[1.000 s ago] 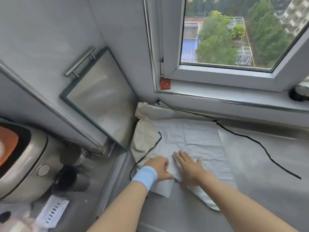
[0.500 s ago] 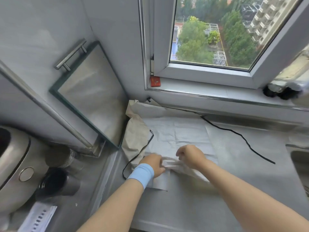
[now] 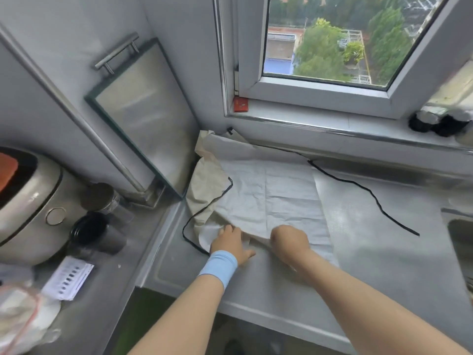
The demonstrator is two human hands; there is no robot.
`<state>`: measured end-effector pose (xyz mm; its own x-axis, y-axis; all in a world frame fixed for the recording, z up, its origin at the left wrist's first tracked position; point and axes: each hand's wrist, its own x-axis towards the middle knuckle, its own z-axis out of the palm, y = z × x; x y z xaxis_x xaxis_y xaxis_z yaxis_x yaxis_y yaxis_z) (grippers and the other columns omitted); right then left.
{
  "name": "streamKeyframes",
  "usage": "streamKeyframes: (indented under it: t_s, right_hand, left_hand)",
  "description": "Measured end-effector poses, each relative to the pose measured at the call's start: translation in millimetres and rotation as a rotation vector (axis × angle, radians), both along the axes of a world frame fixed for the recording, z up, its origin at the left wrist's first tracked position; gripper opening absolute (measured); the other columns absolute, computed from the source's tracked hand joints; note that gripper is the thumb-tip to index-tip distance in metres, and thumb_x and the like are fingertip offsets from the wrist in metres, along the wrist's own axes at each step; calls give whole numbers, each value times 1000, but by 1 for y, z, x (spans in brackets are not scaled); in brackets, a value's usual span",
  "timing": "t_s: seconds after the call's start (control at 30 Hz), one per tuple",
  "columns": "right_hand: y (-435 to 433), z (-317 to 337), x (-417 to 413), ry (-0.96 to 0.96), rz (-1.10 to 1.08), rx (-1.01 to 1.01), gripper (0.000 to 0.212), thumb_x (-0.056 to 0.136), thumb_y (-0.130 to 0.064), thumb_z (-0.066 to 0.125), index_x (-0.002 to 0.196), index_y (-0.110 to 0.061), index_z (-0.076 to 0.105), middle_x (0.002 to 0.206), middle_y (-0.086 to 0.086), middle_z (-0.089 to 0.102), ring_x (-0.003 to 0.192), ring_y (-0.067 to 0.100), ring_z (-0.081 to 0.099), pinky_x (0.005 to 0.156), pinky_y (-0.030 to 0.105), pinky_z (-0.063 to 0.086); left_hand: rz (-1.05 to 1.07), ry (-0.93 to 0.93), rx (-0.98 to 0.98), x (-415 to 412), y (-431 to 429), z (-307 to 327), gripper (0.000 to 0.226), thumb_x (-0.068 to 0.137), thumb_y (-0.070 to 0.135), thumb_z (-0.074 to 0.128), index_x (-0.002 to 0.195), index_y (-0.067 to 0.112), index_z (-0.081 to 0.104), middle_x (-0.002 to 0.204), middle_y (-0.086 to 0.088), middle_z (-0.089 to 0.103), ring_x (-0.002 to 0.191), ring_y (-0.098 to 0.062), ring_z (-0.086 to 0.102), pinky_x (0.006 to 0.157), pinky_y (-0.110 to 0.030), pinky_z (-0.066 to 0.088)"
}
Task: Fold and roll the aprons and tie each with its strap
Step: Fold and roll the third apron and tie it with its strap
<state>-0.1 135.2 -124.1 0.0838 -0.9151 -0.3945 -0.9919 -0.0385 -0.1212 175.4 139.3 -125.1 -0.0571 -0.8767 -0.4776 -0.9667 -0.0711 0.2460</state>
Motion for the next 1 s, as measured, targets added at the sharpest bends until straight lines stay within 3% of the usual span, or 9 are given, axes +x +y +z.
streamKeyframes:
  t_s: [0.13, 0.27, 0.33, 0.5, 0.6, 0.7, 0.73, 0.87, 1.0]
  right_hand:
    - [-6, 3, -12, -247, -145, -28, 8, 89, -21, 48, 86, -24, 55, 94, 3, 67, 89, 30, 61, 67, 33, 41]
    - [-18, 23, -26, -494, -245, -109, 12, 97, -25, 49, 104, -21, 58, 93, 5, 67, 86, 29, 63, 70, 34, 48]
    - [-17, 34, -30, -589, -239, -93, 14, 95, -25, 50, 108, -30, 52, 86, 3, 67, 78, 28, 64, 69, 39, 54]
    - [-10, 67, -23, -890, -299, -33, 20, 94, -34, 53, 113, -32, 45, 81, 1, 64, 75, 21, 59, 76, 41, 50]
    - [-5, 86, -19, -1035, -257, 87, 50, 78, -35, 74, 115, -37, 41, 84, 1, 53, 71, 14, 51, 70, 29, 42]
    - [4, 102, -23, -959, -160, 168, 70, 72, -15, 82, 123, -34, 39, 94, 4, 53, 73, 15, 53, 67, 24, 46]
    - [6, 106, -27, -888, -121, 161, 71, 71, -13, 82, 123, -35, 38, 100, 4, 51, 77, 16, 54, 68, 25, 48]
    - [12, 113, -49, -436, 67, -64, 50, 73, -11, 59, 109, -44, 50, 113, -1, 45, 91, 24, 57, 75, 37, 53]
    - [18, 122, -62, -203, 213, -181, 43, 80, -13, 50, 107, -44, 63, 112, -8, 49, 91, 22, 59, 70, 32, 46]
  left_hand:
    - [33, -133, -56, -9, 9, -2, 84, 72, 66, 66, 134, 17, 36, 134, -4, 40, 128, -23, 41, 95, -36, 43]
    - [-21, -226, -255, -12, 10, 4, 70, 80, 51, 66, 134, 19, 35, 130, -5, 45, 119, -25, 46, 93, -35, 38]
    - [-57, -236, -345, -14, 11, 9, 64, 82, 46, 63, 133, 20, 35, 130, -5, 46, 118, -26, 45, 94, -37, 36]
    - [-80, 0, -355, -34, 27, 38, 95, 68, 76, 54, 139, 17, 33, 136, 1, 42, 126, -22, 39, 101, -38, 34]
    - [101, 185, -364, -54, 39, 50, 87, 70, 65, 65, 136, 16, 38, 134, 0, 48, 126, -24, 45, 102, -38, 35]
    - [189, 221, -446, -54, 43, 64, 25, 89, 31, 57, 110, 19, 60, 109, -8, 67, 106, -32, 59, 85, -36, 43]
    - [197, 219, -437, -51, 42, 70, 18, 91, 26, 53, 105, 19, 62, 103, -10, 68, 100, -34, 61, 80, -35, 45]
    - [13, 267, -466, -32, 38, 94, 12, 92, 22, 52, 100, 15, 58, 98, -9, 65, 92, -32, 59, 76, -35, 45]
    - [-211, 158, -169, -16, 36, 122, 11, 90, 24, 62, 96, 15, 64, 96, -7, 65, 96, -28, 60, 76, -25, 40]
